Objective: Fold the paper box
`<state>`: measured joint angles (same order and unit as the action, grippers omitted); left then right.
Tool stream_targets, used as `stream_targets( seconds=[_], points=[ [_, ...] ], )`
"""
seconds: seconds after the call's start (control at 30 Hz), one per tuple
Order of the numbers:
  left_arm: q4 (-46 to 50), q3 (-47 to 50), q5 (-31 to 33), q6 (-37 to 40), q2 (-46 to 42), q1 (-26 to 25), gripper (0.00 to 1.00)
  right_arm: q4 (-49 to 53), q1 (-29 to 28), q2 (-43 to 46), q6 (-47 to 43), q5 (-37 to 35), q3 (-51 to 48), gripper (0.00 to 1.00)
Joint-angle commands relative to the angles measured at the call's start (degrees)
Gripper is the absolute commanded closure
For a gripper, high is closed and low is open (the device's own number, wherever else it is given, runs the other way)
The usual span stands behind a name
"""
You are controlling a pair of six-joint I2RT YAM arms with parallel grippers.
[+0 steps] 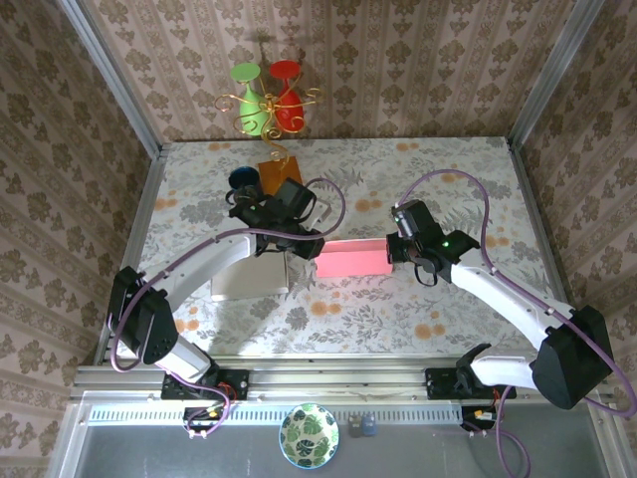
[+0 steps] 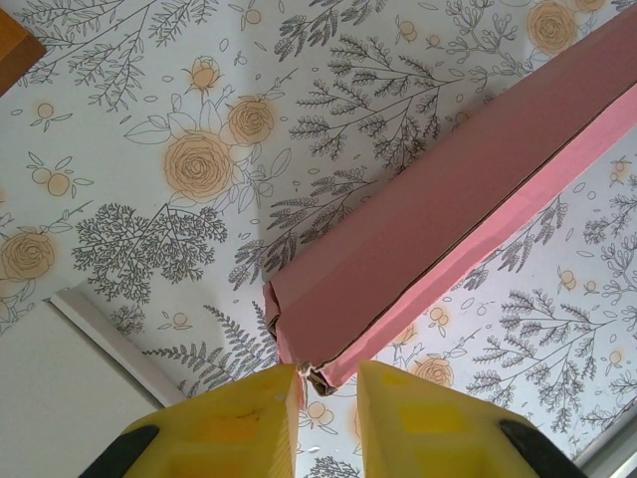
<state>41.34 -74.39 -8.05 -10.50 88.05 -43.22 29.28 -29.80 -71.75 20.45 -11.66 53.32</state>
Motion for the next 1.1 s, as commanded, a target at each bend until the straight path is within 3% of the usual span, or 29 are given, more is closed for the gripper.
stream_targets(
  seconds=[0.0, 0.37, 1.07],
  points=[
    [1.1, 0.7, 1.0, 0.0, 0.1, -0.4, 0.78, 4.1, -0.3, -1.9, 1.0, -0.3, 0.0, 1.0],
    [1.1, 0.3, 1.8, -1.3, 0.8, -0.4, 0.94, 4.0, -0.3, -1.9, 1.0, 0.1, 0.0, 1.0],
    [-2.5, 0.6, 1.2, -15.4, 0.9, -0.7, 1.0, 3.3, -0.3, -1.5, 2.5, 0.7, -0.3, 1.0]
  ],
)
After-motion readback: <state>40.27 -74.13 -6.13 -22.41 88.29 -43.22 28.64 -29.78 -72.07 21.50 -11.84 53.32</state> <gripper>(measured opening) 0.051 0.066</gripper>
